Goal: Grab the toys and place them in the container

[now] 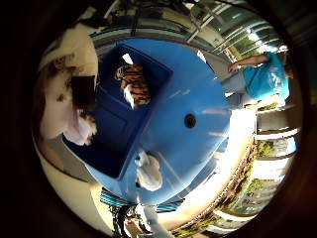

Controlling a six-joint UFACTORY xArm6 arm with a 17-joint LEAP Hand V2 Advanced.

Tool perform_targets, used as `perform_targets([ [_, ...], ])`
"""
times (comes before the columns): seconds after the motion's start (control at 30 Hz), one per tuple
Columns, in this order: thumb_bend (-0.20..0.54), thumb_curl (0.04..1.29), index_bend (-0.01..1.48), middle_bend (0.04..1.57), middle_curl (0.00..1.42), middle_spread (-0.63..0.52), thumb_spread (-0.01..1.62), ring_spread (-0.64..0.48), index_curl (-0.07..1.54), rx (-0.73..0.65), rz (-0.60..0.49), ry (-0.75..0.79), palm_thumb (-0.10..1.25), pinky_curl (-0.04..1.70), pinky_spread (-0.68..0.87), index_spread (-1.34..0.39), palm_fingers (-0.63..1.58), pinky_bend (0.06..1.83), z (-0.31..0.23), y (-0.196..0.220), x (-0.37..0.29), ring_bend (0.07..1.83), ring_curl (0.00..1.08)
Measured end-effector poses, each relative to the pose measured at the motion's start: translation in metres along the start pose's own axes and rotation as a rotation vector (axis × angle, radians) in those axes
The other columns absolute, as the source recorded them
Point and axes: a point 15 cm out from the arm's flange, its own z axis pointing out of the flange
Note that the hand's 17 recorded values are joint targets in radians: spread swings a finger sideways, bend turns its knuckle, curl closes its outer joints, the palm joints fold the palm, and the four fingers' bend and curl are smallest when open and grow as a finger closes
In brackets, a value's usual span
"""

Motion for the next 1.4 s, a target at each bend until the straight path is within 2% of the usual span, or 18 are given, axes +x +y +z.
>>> perform_targets([
  [0.1, -0.039, 0.87, 0.93, 1.16, 1.16, -0.24, 1.03, -0.1, -0.03, 0.029, 0.028, 0.005, 0.88, 0.86, 0.13, -1.13, 0.9, 1.52, 0.018, -0.014, 0.011, 1.46, 0.79],
  [0.17, -0.043, 0.85, 0.98, 1.13, 1.14, -0.23, 1.04, -0.08, 0.0, 0.038, 0.045, 0.01, 0.83, 0.85, 0.14, -1.1, 0.93, 1.48, 0.026, -0.019, 0.022, 1.44, 0.78],
  [0.2, -0.039, 0.84, 1.03, 1.09, 1.12, -0.22, 1.05, -0.05, 0.02, 0.038, 0.047, 0.011, 0.82, 0.82, 0.16, -1.04, 1.01, 1.43, 0.029, -0.02, 0.024, 1.42, 0.75],
  [0.27, -0.046, 0.82, 1.09, 1.03, 1.06, -0.2, 1.05, 0.01, 0.06, 0.026, 0.043, 0.012, 0.78, 0.79, 0.2, -0.93, 1.0, 1.33, 0.033, -0.018, 0.027, 1.29, 0.69],
  [0.3, -0.049, 0.8, 1.04, 0.8, 0.97, -0.18, 1.05, 0.05, 0.06, 0.018, 0.045, 0.013, 0.74, 0.8, 0.25, -0.76, 0.64, 1.33, 0.034, -0.016, 0.03, 1.2, 0.68],
  [0.33, -0.045, 0.79, 1.01, 0.76, 0.96, -0.18, 1.06, 0.07, 0.07, 0.007, 0.037, 0.012, 0.73, 0.8, 0.26, -0.71, 0.58, 1.32, 0.037, -0.014, 0.03, 1.2, 0.69],
  [0.37, -0.046, 0.77, 0.94, 0.62, 0.9, -0.16, 1.06, 0.11, 0.06, -0.009, 0.018, 0.012, 0.71, 0.8, 0.28, -0.63, 0.33, 1.33, 0.041, -0.011, 0.031, 1.16, 0.67],
  [0.4, -0.053, 0.75, 0.89, 0.49, 0.83, -0.13, 1.06, 0.14, 0.06, -0.018, 0.007, 0.011, 0.68, 0.78, 0.32, -0.56, 0.03, 1.27, 0.043, -0.009, 0.031, 1.03, 0.62],
  [0.43, -0.052, 0.74, 0.85, 0.45, 0.8, -0.11, 1.06, 0.16, 0.07, -0.028, -0.004, 0.01, 0.67, 0.78, 0.33, -0.55, -0.09, 1.26, 0.044, -0.007, 0.031, 0.98, 0.6],
  [0.47, -0.047, 0.72, 0.76, 0.36, 0.73, -0.08, 1.06, 0.18, 0.05, -0.038, -0.018, 0.009, 0.66, 0.74, 0.35, -0.52, -0.17, 1.25, 0.045, -0.004, 0.031, 0.88, 0.54],
  [0.57, -0.038, 0.67, 0.55, 0.2, 0.59, -0.01, 1.07, 0.23, 0.03, -0.056, -0.079, 0.004, 0.64, 0.63, 0.41, -0.48, -0.17, 1.19, 0.043, 0.001, 0.027, 0.7, 0.4],
  [0.67, -0.034, 0.63, 0.43, 0.14, 0.51, 0.02, 1.08, 0.25, 0.05, -0.035, -0.092, 0.003, 0.64, 0.59, 0.45, -0.46, -0.11, 1.14, 0.032, -0.001, 0.02, 0.62, 0.35],
  [0.8, -0.033, 0.6, 0.35, 0.14, 0.45, 0.05, 1.08, 0.27, 0.08, -0.048, -0.1, -0.002, 0.63, 0.55, 0.48, -0.44, -0.07, 1.09, 0.008, 0.009, 0.013, 0.58, 0.33],
  [1.03, -0.036, 0.55, 0.22, 0.17, 0.39, 0.12, 1.1, 0.29, 0.14, -0.264, -0.091, -0.009, 0.62, 0.46, 0.5, -0.28, -0.04, 0.94, -0.056, 0.09, 0.02, 0.53, 0.31],
  [1.2, -0.033, 0.52, 0.17, 0.16, 0.36, 0.15, 1.12, 0.3, 0.17, -0.344, -0.053, 0.004, 0.58, 0.41, 0.49, -0.24, -0.04, 0.86, -0.114, 0.142, 0.068, 0.49, 0.3],
  [1.4, -0.028, 0.5, 0.16, 0.17, 0.33, 0.16, 1.14, 0.31, 0.19, -0.461, 0.015, -0.028, 0.57, 0.37, 0.49, -0.18, -0.01, 0.84, -0.085, 0.197, 0.109, 0.47, 0.3],
])
